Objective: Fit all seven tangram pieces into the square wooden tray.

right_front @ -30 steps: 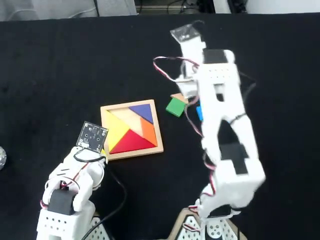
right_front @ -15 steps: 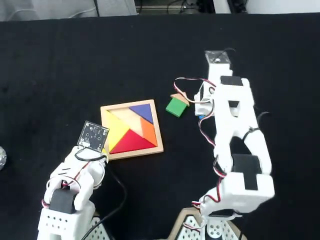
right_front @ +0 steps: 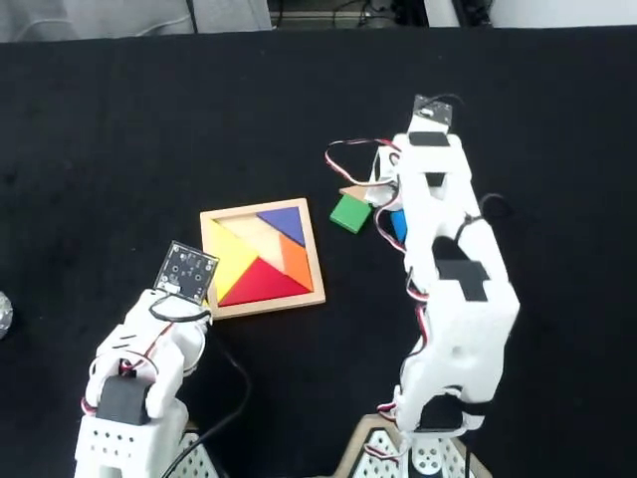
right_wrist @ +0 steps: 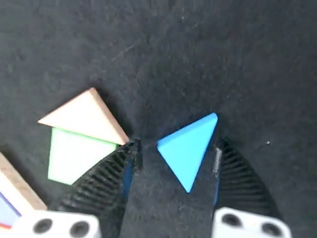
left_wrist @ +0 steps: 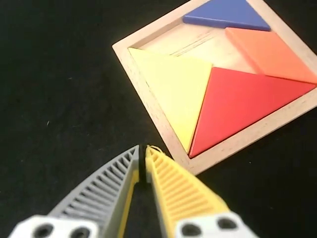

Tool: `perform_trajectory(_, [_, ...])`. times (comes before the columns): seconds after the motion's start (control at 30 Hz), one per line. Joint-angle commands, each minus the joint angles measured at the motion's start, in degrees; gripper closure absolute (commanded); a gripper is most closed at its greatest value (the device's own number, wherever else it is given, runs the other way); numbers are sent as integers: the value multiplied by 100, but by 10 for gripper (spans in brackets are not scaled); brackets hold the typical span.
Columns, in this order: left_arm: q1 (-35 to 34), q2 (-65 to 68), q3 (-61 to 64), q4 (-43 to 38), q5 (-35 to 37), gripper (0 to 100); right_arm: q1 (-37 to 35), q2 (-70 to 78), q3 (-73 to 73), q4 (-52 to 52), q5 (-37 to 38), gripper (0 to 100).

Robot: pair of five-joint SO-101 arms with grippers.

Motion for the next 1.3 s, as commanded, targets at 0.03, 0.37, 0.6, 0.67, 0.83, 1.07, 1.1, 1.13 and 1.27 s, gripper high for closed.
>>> perform_trajectory(0.03, [-66,-35,-22,-105,-26,970,176,189,-585,132,-53,759])
perform_trajectory(0.37, [-75,-35,-13,-105,-26,970,325,409,-708,141,-18,857])
perform_trajectory(0.6, [-75,-35,-13,-105,-26,970,316,382,-725,360,-9,857])
perform_trajectory(0.67, [-75,-35,-13,-105,-26,970,325,382,-725,360,88,861])
perform_trajectory(0.83, [-75,-35,-13,-105,-26,970,273,356,-848,378,1204,883])
perform_trajectory(1.07, [-84,-35,-13,-105,-35,970,-158,-119,-1376,1213,4501,917])
perform_trajectory(1.1, [-92,-35,-13,-105,-26,970,-220,-207,-1473,1345,4712,917])
perform_trajectory(1.13, [-101,-35,-13,-105,-26,970,-255,-277,-1569,1442,4835,917])
perform_trajectory(1.27, [-101,-35,-13,-105,-26,970,-237,-435,-1710,1714,5073,913])
